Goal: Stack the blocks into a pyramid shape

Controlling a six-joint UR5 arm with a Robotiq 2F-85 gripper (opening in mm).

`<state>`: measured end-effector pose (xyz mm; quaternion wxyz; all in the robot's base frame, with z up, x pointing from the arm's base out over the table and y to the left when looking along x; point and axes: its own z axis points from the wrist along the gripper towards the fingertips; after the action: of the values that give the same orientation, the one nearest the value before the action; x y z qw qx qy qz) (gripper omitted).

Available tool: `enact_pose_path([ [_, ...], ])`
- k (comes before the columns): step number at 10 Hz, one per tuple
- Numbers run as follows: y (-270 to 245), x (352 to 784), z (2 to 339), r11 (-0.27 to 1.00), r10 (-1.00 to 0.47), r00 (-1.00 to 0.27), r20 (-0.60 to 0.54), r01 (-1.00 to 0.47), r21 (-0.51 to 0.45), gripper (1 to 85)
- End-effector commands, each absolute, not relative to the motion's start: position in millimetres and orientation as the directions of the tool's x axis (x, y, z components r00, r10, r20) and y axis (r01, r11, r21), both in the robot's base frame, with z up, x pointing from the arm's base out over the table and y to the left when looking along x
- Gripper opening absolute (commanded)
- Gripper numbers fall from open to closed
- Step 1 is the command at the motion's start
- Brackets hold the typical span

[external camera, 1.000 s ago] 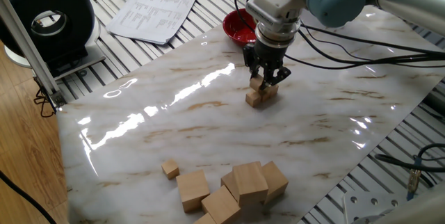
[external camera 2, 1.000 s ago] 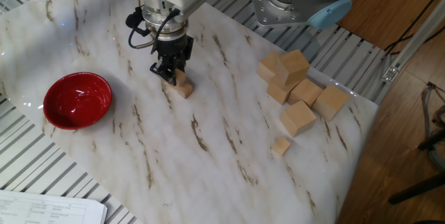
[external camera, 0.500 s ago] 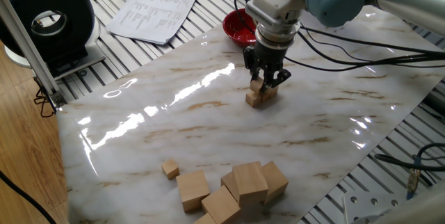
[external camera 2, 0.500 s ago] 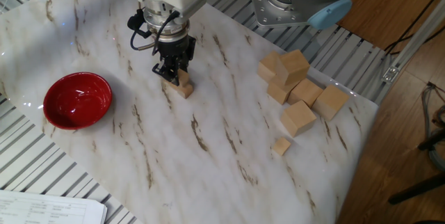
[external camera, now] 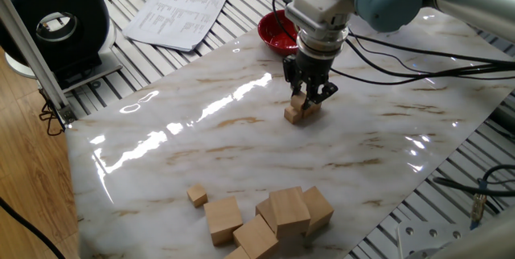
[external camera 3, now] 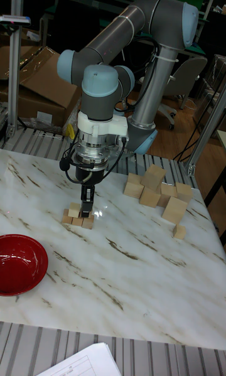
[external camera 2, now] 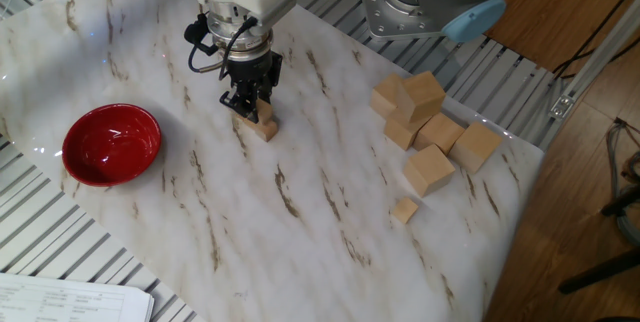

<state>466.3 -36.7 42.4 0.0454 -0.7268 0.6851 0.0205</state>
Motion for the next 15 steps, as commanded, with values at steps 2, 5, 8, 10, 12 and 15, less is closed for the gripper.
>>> enact_pose_path([
  [2, -36.7, 467.2, 41.8, -0.048, -0.994, 0.051, -0.098, -0.998, -0.039, 1.0],
  [5, -38.6, 467.6, 40.5, -0.048, -0.994, 0.051, -0.092, -0.998, -0.039, 1.0],
  [8, -38.9, 468.3, 37.5, -0.048, -0.994, 0.051, -0.092, -0.998, -0.040, 1.0],
  [10, -38.5, 469.1, 35.5, -0.044, -0.994, 0.048, -0.097, -0.998, -0.043, 1.0],
  [12, -39.3, 469.2, 35.4, -0.044, -0.994, 0.048, -0.094, -0.998, -0.043, 1.0],
  [15, -42.3, 467.9, 35.0, -0.033, -0.996, 0.036, -0.082, -0.999, -0.037, 1.0],
])
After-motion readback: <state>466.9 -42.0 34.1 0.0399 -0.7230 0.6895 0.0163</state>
